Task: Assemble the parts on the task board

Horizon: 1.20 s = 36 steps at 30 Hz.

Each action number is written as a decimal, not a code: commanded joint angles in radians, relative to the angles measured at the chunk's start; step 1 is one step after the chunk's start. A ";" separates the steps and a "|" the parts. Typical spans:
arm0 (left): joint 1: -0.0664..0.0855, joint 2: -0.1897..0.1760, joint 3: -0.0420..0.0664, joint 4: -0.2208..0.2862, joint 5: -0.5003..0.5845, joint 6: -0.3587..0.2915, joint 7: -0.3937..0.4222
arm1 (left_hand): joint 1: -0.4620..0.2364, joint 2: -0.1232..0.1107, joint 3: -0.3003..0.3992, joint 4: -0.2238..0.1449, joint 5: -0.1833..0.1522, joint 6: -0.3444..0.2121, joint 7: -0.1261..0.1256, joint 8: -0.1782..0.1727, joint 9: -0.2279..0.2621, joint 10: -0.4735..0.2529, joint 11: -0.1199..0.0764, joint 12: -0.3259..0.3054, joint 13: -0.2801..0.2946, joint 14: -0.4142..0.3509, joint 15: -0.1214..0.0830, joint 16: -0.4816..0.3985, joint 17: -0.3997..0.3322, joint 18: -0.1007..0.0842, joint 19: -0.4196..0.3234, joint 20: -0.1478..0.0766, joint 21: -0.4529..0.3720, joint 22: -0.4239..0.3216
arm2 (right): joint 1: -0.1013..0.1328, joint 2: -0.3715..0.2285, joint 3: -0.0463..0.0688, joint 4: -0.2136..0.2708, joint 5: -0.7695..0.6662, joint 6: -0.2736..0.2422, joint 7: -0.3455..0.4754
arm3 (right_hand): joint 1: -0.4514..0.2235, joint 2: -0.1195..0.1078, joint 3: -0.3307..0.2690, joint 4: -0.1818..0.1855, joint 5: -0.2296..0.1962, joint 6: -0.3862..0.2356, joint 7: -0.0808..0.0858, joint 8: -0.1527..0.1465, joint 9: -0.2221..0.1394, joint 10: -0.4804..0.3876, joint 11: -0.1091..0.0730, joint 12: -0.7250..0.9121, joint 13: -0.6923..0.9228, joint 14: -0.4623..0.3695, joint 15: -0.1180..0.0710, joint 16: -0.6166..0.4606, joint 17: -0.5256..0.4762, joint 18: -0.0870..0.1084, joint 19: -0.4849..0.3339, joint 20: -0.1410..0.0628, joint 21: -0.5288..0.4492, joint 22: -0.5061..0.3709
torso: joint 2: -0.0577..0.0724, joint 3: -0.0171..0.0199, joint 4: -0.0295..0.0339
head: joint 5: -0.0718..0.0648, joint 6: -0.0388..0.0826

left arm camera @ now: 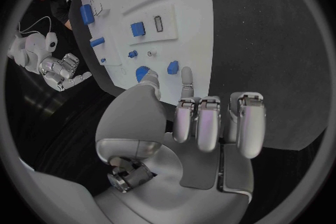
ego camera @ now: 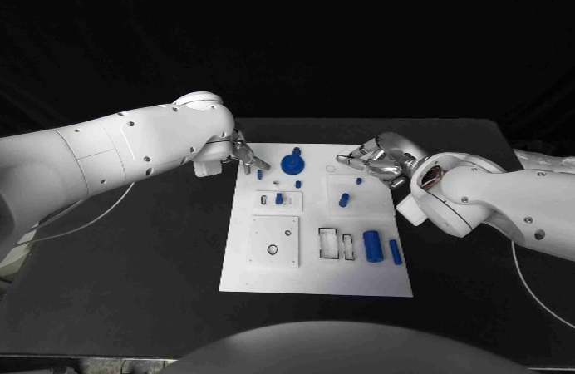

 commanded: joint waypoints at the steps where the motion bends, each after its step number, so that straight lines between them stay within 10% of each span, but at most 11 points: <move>1: -0.002 0.013 0.000 -0.012 -0.010 0.013 0.025 | 0.020 0.002 0.007 0.001 0.011 0.006 -0.002 -0.006 0.001 0.105 -0.007 0.002 0.264 0.105 -0.010 0.003 0.263 -0.015 0.103 -0.008 0.002 0.263 | -0.001 0.000 0.000 0.002 -0.007 0.017 -0.002 | 0.000 0.008 -0.003 -0.002 0.006 -0.005 0.002 0.004 0.001 0.105 0.006 -0.005 0.262 0.106 0.008 0.004 0.263 -0.014 0.107 0.008 0.004 0.263 | 0.000 0.0004 0.0016 | -0.001 -0.002; 36: -0.026 0.061 -0.001 -0.074 -0.035 0.035 0.036 | 0.086 0.032 0.022 0.001 0.054 0.021 -0.011 -0.006 0.007 0.105 -0.015 0.002 0.264 0.105 -0.016 0.003 0.263 -0.015 0.103 -0.012 0.002 0.263 | -0.001 0.004 0.000 0.001 -0.007 0.016 -0.004 | 0.002 0.009 -0.004 -0.003 0.009 -0.006 0.002 0.005 0.001 0.105 0.006 -0.005 0.262 0.106 0.009 0.004 0.263 -0.014 0.107 0.008 0.004 0.263 | -0.002 0.0005 -0.0003 | 0.000 -0.011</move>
